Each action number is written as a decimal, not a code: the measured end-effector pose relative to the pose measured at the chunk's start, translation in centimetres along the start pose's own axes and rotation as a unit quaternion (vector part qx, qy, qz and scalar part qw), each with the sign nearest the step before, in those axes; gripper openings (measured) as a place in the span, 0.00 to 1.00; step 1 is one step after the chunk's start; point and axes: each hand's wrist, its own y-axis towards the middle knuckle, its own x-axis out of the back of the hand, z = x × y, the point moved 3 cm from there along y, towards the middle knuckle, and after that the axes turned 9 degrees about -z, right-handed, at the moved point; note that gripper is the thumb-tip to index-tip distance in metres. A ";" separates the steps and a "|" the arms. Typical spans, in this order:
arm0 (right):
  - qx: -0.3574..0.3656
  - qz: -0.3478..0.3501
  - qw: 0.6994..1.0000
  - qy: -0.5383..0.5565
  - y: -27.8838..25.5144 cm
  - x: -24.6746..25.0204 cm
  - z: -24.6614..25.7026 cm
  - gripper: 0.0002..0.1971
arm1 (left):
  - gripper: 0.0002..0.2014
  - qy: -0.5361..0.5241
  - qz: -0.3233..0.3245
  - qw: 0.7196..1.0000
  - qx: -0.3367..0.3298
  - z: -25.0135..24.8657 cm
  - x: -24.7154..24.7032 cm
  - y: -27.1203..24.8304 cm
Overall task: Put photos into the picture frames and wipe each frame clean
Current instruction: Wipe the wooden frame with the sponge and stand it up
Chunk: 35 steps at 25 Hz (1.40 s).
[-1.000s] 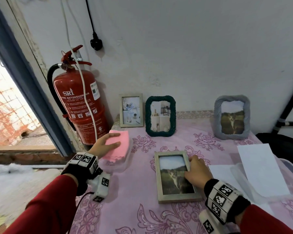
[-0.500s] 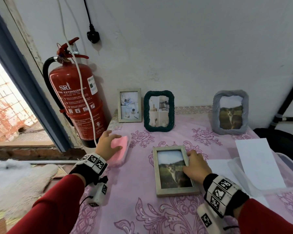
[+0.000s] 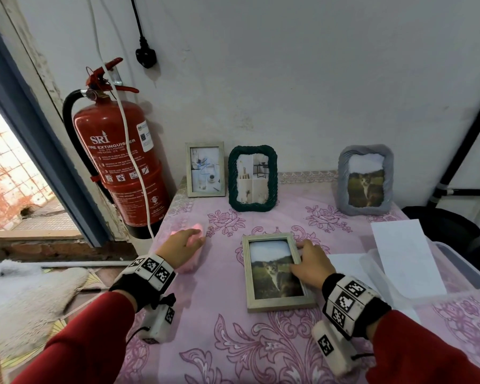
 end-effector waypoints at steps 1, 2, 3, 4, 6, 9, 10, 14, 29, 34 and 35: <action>0.001 -0.002 1.000 0.006 0.1 0.1 -0.1 0.31 | 0.22 0.000 -0.035 0.999 -0.012 -0.5 0.3 -0.2; 0.003 -0.006 1.000 0.015 0.2 0.2 -0.2 0.29 | 0.21 -0.005 -0.073 0.997 -0.031 -1.3 0.7 -0.6; 0.002 -0.008 1.000 0.026 0.2 0.4 -0.3 0.27 | 0.20 -0.019 -0.104 0.993 -0.053 -2.1 1.0 -1.1; 0.001 -0.008 0.999 0.038 0.2 0.6 -0.4 0.25 | 0.19 -0.039 -0.122 0.989 -0.073 -3.1 1.2 -1.5; -0.002 -0.013 0.999 0.051 0.1 0.7 -0.6 0.23 | 0.17 -0.069 -0.114 0.986 -0.099 -4.9 1.0 -2.4; 0.001 -0.046 0.997 0.059 -0.3 0.9 -0.8 0.21 | 0.20 -0.105 -0.037 0.991 -0.073 -7.0 -0.8 -3.3; 0.004 -0.059 0.996 0.067 -0.5 1.0 -0.7 0.21 | 0.22 -0.132 -0.007 0.990 -0.045 -7.5 -1.4 -3.5; 0.022 -0.094 0.985 0.142 -1.3 1.8 0.0 0.22 | 0.24 -0.267 0.086 0.959 0.043 -9.4 -3.8 -4.0; 0.095 -0.179 0.954 0.219 -2.7 6.5 3.0 0.23 | 0.18 -0.473 0.020 0.880 0.047 -13.0 -2.2 -3.2; 0.102 -0.190 0.947 0.237 -2.5 8.4 3.7 0.24 | 0.19 -0.483 0.022 0.875 0.018 -14.5 -1.3 -2.4; 0.103 -0.193 0.946 0.239 -2.3 8.9 3.8 0.24 | 0.20 -0.489 0.023 0.872 0.014 -14.8 -1.1 -2.0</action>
